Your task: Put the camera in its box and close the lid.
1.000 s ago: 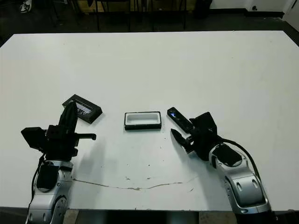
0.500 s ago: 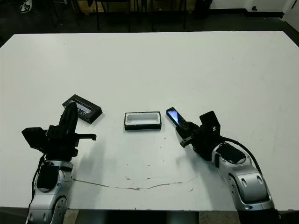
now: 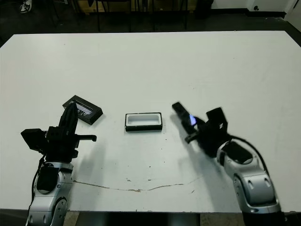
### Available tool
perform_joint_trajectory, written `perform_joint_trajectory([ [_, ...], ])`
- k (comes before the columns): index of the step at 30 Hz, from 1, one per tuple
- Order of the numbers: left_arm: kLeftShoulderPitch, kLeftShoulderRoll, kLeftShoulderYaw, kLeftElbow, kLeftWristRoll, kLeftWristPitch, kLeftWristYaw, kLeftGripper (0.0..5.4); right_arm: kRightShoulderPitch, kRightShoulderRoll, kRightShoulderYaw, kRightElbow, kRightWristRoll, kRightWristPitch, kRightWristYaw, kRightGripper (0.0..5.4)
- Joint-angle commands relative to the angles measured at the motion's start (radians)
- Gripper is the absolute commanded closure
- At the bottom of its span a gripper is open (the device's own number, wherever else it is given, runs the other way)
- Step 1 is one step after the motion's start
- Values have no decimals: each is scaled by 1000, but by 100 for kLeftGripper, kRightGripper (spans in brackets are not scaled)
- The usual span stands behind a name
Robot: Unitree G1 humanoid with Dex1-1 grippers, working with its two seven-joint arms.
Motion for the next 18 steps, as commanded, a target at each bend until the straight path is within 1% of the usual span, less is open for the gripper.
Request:
perform_joint_trajectory([
  [1,15,3,-2,12,3,5,4,540,-89,-23,-26,36,43,34,27,483],
  [5,17,-1,-4,8,4,11,8,540,-205,-70,-4,161,66,11,140,483],
  [8,20,-1,-6,7,1,12,8,540,-288,-106,56,268,34,-35,241,483],
  [9,19,-1,-5,9,-4,11,4,540,-314,-125,89,304,10,-70,286,483],
  [11,19,-1,-4,10,-14,11,-2,540,-363,-169,166,364,-62,-163,379,483],
  [13,20,2,-6,9,-10,8,-2,540,-424,-199,240,420,-124,-224,469,483],
  [16,21,1,-8,8,-7,8,1,540,-506,-213,321,496,-185,-284,580,483],
  [18,22,1,-10,9,2,8,8,540,-565,-212,373,545,-212,-280,660,483],
])
